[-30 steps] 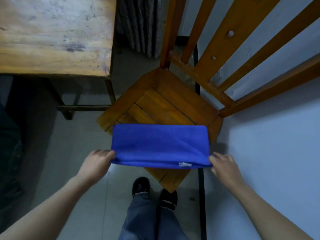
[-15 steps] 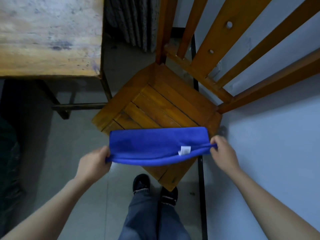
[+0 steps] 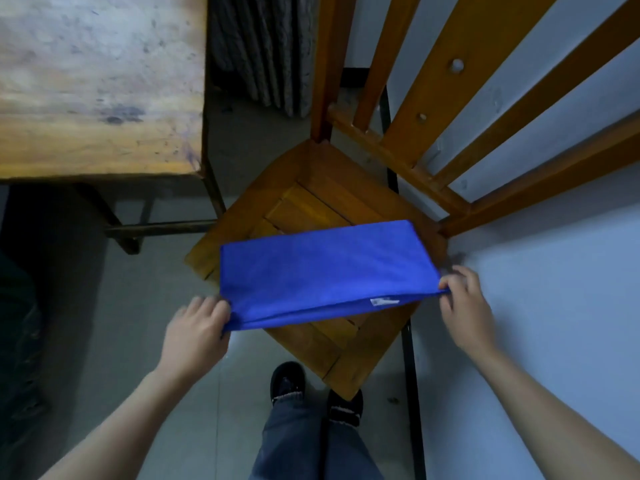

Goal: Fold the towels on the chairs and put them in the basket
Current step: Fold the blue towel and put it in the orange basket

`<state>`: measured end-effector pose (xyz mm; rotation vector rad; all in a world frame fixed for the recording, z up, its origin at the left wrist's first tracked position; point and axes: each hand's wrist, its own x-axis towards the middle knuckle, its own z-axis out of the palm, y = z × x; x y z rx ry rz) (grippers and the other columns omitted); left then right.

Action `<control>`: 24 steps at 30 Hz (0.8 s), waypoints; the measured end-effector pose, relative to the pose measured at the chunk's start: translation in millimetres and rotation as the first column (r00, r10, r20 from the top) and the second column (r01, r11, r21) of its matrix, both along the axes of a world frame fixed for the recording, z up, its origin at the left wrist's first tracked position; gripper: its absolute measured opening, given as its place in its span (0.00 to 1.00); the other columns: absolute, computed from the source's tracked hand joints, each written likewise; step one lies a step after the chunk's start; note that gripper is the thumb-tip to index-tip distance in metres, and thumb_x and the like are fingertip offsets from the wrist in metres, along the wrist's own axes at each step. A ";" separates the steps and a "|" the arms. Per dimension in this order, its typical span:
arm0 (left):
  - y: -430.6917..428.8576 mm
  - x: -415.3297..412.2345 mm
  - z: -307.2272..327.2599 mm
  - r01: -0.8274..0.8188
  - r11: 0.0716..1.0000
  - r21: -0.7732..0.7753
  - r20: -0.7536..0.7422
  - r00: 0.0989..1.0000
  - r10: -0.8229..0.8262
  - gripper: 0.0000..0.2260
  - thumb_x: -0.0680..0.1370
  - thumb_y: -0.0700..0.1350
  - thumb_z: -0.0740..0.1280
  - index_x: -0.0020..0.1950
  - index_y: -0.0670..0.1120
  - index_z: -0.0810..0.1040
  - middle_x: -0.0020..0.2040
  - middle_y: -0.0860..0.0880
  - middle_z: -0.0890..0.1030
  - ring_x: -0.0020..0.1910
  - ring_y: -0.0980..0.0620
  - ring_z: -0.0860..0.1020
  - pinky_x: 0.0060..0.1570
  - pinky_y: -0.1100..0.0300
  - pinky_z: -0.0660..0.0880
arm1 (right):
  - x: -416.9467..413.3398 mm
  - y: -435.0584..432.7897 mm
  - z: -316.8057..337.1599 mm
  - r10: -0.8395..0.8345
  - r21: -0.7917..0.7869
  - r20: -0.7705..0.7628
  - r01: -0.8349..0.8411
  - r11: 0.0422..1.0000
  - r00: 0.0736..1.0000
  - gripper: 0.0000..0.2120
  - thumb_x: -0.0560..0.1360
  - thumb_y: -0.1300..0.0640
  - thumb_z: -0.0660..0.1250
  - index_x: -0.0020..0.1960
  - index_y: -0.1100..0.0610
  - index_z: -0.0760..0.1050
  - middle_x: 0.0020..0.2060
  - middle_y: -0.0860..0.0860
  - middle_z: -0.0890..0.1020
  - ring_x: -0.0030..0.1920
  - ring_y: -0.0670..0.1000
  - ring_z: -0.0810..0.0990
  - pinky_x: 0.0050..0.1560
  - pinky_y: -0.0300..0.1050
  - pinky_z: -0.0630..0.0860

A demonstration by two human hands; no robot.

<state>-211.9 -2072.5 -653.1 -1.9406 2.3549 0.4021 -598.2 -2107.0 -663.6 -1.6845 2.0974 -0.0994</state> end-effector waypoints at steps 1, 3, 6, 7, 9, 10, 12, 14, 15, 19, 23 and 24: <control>6.2 -6.4 -12.8 0.010 0.991 0.131 0.093 0.995 -0.022 0.09 0.66 0.41 0.59 0.39 0.39 0.76 0.42 0.41 0.80 0.39 0.39 0.79 0.34 0.50 0.76 | -2.7 8.5 -14.3 -0.018 0.102 -0.006 0.018 0.995 1.000 0.09 0.72 0.68 0.65 0.52 0.63 0.73 0.66 0.61 0.68 0.60 0.63 0.74 0.51 0.51 0.72; 19.1 -17.7 -35.3 -0.029 0.944 0.329 0.220 0.974 -0.047 0.12 0.69 0.39 0.65 0.51 0.42 0.77 0.56 0.43 0.77 0.54 0.40 0.76 0.50 0.50 0.72 | -6.5 20.3 -37.5 0.019 0.273 -0.008 -0.016 0.962 1.000 0.11 0.74 0.66 0.63 0.56 0.63 0.72 0.66 0.60 0.67 0.63 0.61 0.71 0.57 0.50 0.70; 29.0 -29.3 -39.0 -0.030 0.919 0.393 0.177 0.983 -0.043 0.20 0.54 0.36 0.76 0.44 0.40 0.80 0.49 0.40 0.81 0.46 0.38 0.80 0.42 0.47 0.75 | -1.2 22.8 -53.3 -0.100 0.360 0.050 0.075 0.930 0.994 0.15 0.77 0.62 0.61 0.63 0.63 0.69 0.65 0.60 0.68 0.62 0.59 0.71 0.58 0.47 0.68; 28.3 -31.3 -38.8 -0.023 0.939 0.343 0.182 0.982 -0.043 0.22 0.49 0.35 0.78 0.42 0.40 0.81 0.46 0.39 0.81 0.42 0.38 0.81 0.37 0.46 0.76 | 2.9 19.2 -55.1 -0.212 0.355 0.087 0.169 0.920 0.973 0.17 0.78 0.60 0.61 0.65 0.63 0.67 0.65 0.60 0.68 0.62 0.59 0.72 0.56 0.46 0.68; 20.8 -32.1 -39.9 -0.038 0.959 0.281 0.180 0.984 -0.013 0.25 0.49 0.37 0.79 0.46 0.39 0.82 0.50 0.36 0.81 0.46 0.34 0.80 0.37 0.44 0.76 | 9.5 7.1 -59.1 -0.414 0.361 0.154 0.339 0.869 0.897 0.22 0.79 0.55 0.60 0.69 0.62 0.62 0.67 0.60 0.68 0.63 0.60 0.71 0.57 0.49 0.70; 14.1 -31.5 -41.8 -0.051 0.962 0.269 0.180 0.984 0.002 0.27 0.53 0.38 0.79 0.51 0.39 0.81 0.55 0.34 0.79 0.51 0.33 0.79 0.40 0.41 0.76 | 12.2 -0.6 -62.0 -0.473 0.376 0.165 0.388 0.841 0.866 0.24 0.78 0.53 0.60 0.70 0.62 0.61 0.66 0.61 0.68 0.63 0.61 0.71 0.56 0.52 0.71; 1.8 -28.8 -49.4 -0.087 0.966 0.242 0.192 0.981 0.040 0.30 0.65 0.43 0.75 0.65 0.40 0.73 0.68 0.33 0.68 0.66 0.32 0.69 0.56 0.36 0.70 | 16.1 -14.7 -67.7 -0.518 0.412 0.146 0.424 0.806 0.843 0.24 0.77 0.51 0.63 0.67 0.64 0.63 0.62 0.62 0.72 0.60 0.62 0.73 0.51 0.52 0.72; -7.3 -23.5 -60.5 -0.103 0.952 0.290 0.267 0.963 0.023 0.31 0.77 0.50 0.62 0.76 0.45 0.53 0.77 0.40 0.48 0.75 0.38 0.49 0.69 0.39 0.54 | 19.4 -22.0 -73.1 -0.540 0.433 0.098 0.453 0.779 0.836 0.21 0.75 0.54 0.66 0.62 0.67 0.68 0.57 0.63 0.76 0.56 0.63 0.76 0.45 0.48 0.70; -10.4 -20.2 -66.1 -0.102 0.940 0.325 0.297 0.955 0.001 0.31 0.79 0.53 0.57 0.77 0.48 0.46 0.77 0.43 0.41 0.76 0.41 0.43 0.71 0.41 0.49 | 20.2 -23.2 -74.8 -0.547 0.431 0.069 0.469 0.771 0.835 0.19 0.74 0.56 0.68 0.59 0.68 0.71 0.55 0.63 0.77 0.55 0.63 0.76 0.44 0.48 0.70; -17.2 -14.1 -72.2 -0.090 0.894 0.439 0.304 0.951 -0.053 0.33 0.78 0.53 0.60 0.77 0.52 0.44 0.77 0.47 0.37 0.75 0.41 0.39 0.71 0.41 0.45 | 11.5 -24.4 -69.7 -0.557 0.431 -0.007 0.506 0.747 0.830 0.11 0.73 0.59 0.68 0.34 0.63 0.74 0.34 0.59 0.77 0.36 0.58 0.76 0.34 0.44 0.67; -22.3 -13.4 -71.1 -0.045 0.909 0.415 0.218 0.975 -0.052 0.32 0.77 0.52 0.62 0.76 0.56 0.47 0.77 0.48 0.37 0.75 0.41 0.40 0.72 0.42 0.48 | -1.2 -23.5 -53.9 -0.599 0.287 -0.016 0.577 0.765 0.801 0.15 0.71 0.55 0.67 0.30 0.59 0.68 0.30 0.57 0.73 0.36 0.58 0.72 0.32 0.45 0.64; -22.9 -14.3 -70.8 -0.050 0.907 0.419 0.185 0.982 -0.031 0.32 0.77 0.52 0.62 0.76 0.56 0.48 0.77 0.48 0.37 0.75 0.41 0.40 0.72 0.43 0.49 | -2.0 -23.0 -50.8 -0.641 0.257 0.068 0.608 0.751 0.764 0.15 0.71 0.56 0.67 0.30 0.59 0.66 0.29 0.57 0.72 0.35 0.58 0.71 0.32 0.47 0.63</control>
